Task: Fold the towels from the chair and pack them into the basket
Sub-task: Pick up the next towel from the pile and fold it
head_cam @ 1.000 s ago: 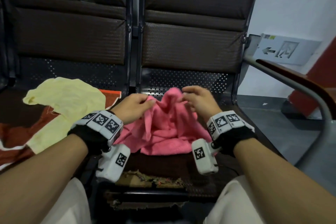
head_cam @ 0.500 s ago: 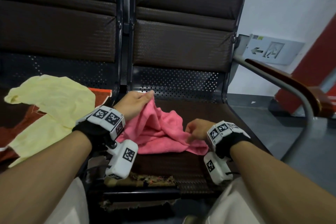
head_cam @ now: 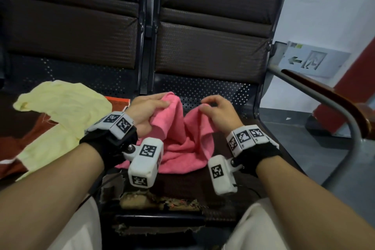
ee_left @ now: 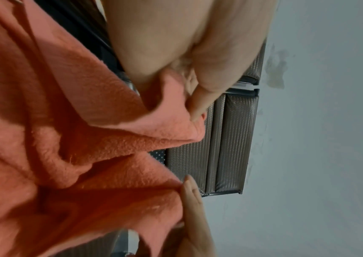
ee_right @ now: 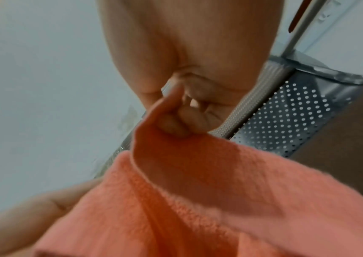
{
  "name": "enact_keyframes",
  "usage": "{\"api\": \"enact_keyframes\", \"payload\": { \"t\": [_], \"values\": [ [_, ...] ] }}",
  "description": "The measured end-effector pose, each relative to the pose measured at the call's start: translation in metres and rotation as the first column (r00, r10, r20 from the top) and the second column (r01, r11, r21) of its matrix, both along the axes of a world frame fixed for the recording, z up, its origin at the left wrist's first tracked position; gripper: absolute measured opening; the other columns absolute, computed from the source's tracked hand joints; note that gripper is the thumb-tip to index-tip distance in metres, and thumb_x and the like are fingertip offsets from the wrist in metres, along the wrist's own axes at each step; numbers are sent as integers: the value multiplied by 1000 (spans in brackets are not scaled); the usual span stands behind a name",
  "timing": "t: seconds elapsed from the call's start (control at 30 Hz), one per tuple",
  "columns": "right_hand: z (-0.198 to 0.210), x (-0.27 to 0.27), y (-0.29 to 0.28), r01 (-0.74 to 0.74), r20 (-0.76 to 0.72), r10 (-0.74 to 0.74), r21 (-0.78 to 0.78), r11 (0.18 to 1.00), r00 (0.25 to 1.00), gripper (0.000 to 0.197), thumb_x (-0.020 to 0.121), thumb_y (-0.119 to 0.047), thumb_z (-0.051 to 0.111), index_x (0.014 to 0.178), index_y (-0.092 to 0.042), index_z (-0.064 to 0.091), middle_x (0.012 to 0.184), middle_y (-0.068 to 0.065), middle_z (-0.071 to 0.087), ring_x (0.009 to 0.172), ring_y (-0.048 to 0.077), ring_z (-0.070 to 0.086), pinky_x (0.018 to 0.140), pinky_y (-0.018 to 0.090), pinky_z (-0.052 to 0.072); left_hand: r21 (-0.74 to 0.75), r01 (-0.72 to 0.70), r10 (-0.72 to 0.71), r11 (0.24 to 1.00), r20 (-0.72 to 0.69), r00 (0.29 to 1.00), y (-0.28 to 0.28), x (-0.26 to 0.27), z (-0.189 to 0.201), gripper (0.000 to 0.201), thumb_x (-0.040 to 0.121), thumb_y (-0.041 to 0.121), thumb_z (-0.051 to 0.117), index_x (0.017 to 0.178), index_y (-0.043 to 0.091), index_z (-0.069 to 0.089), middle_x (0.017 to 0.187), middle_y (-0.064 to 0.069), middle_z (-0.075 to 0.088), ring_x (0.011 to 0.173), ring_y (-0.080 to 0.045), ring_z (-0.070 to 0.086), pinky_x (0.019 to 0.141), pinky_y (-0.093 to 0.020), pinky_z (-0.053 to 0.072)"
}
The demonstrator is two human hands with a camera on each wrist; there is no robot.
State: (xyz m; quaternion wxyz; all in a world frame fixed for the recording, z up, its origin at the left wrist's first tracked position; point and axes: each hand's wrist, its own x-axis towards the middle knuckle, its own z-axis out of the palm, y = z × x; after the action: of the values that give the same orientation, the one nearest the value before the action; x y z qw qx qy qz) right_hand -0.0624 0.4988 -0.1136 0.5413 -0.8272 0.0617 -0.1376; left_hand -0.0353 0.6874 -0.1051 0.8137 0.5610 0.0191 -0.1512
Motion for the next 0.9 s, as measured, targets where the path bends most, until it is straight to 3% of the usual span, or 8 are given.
{"api": "enact_keyframes", "payload": {
  "t": [0.17,0.33,0.4,0.43,0.53,0.7,0.8,0.9],
  "values": [
    [7,5,15,-63,46,51,326,943,998,20,88,-2,59,75,-15,65,57,-5,56,43,1,49,41,14,39,-75,-59,61,995,22,998,7,0,-1,27,92,0,52,116,4,60,95,-9,65,82,-12,62,87,-27,51],
    [5,7,25,-187,-52,223,377,907,973,27,79,17,56,85,-9,62,66,4,60,45,11,57,40,21,47,157,-269,248,950,141,959,21,9,-12,3,86,11,65,83,12,65,81,-9,64,78,-20,62,88,-39,51],
    [-1,5,26,-258,-95,280,199,946,955,39,73,22,56,93,-12,60,69,-4,64,53,3,60,48,17,49,296,-311,264,903,187,946,25,15,-18,16,83,24,70,70,18,63,76,-7,64,81,-22,60,87,-42,51],
    [-3,4,25,-266,-119,260,-38,963,958,39,72,17,60,94,-15,62,71,-8,66,58,0,61,54,15,48,349,-314,260,883,193,946,26,15,-19,24,81,32,72,63,20,62,72,-6,63,79,-22,59,85,-42,52],
    [-5,-2,22,-261,-161,205,-603,754,965,11,73,-14,71,81,-21,69,76,-6,70,72,6,63,66,19,47,450,-296,244,843,171,955,27,14,-18,42,72,50,74,48,19,59,61,-3,59,72,-21,56,78,-38,51],
    [0,-3,23,-253,-21,289,-543,800,957,24,83,-38,69,65,-22,66,70,-2,62,64,1,53,59,10,36,337,-161,153,928,51,987,20,7,-13,27,70,43,77,65,18,68,77,-11,67,77,-25,63,82,-39,54],
    [2,-2,20,-205,14,237,-457,866,971,23,89,-33,63,70,-20,62,74,-7,57,76,10,55,72,24,41,98,-73,74,992,-8,997,11,2,-10,12,83,18,68,88,8,65,78,-10,65,65,-15,63,63,-25,55],
    [-3,-3,17,-242,-63,244,-496,834,968,14,91,-24,59,79,-20,65,71,-12,59,75,8,56,69,21,37,46,-13,14,999,-14,1000,8,1,-5,11,88,-2,56,93,4,63,67,-5,61,51,-7,60,50,-17,51]
  ]
}}
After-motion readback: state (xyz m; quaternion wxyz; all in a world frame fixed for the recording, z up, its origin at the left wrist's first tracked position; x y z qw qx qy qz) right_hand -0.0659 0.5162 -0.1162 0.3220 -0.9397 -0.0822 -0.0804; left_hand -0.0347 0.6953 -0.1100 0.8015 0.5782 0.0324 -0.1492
